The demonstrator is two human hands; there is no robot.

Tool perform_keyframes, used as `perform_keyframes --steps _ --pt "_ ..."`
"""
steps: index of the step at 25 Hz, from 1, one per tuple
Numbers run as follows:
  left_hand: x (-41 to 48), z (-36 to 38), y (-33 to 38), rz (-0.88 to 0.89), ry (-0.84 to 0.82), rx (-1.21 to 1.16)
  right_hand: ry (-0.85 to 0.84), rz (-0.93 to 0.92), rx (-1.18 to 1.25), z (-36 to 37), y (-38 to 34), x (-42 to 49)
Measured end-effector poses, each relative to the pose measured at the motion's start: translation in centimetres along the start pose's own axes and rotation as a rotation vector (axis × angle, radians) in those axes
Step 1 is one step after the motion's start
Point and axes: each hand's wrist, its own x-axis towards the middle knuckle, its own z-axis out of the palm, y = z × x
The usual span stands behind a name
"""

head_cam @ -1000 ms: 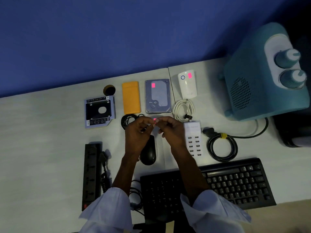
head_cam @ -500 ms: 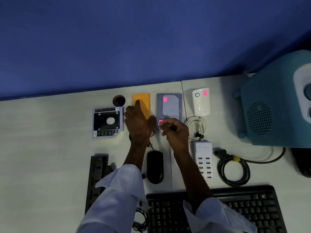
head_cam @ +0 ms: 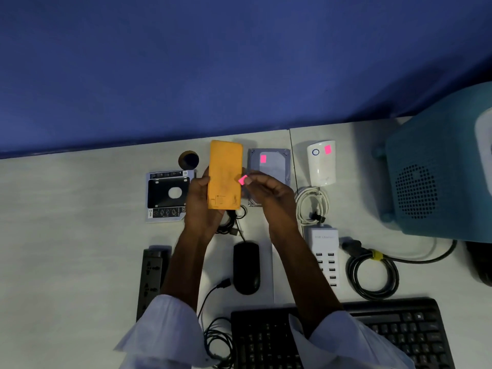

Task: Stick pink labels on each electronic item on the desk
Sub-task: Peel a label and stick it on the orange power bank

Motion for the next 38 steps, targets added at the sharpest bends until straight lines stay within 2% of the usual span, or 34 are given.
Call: perform_keyframes --steps 3,10,13,21,25,27,33,35,38 --pt "-0.7 1.0 -0.9 -0.053 0.017 -0.05 0.015 -0.082 -0.131 0.9 0.1 0.1" --pt "-1.6 1.6 -1.2 -0.045 0.012 -0.044 0.158 -0.288 -0.448 1.9 1.7 0.5" --pt "-1.6 1.4 -1.4 -0.032 0.019 -0.022 0.201 -0.31 -0.483 2.4 1.6 0.0" --pt "-2.1 1.0 -1.5 -0.044 0.037 0.121 0.264 -0.118 -0.389 2.1 1.2 0.9" --pt "-1.8 1.2 -1.2 0.024 0.086 0.172 0.16 -0.096 -0.386 2.0 1.2 1.0" --pt "-1.2 1.3 -1.1 0.142 0.174 0.331 0.146 -0.09 -0.372 1.5 1.4 1.0" --pt "2.5 1.2 -2.6 0.47 0.424 0.966 0.265 -0.066 -0.281 -0.6 3.8 -1.1" --pt "3.7 0.8 -3.6 0.496 0.474 1.146 0.269 -0.075 -0.295 -1.2 4.6 -1.6" --pt "4.6 0.9 -4.6 0.516 0.539 1.272 0.288 -0.104 -0.321 -2.0 5.3 -2.4"
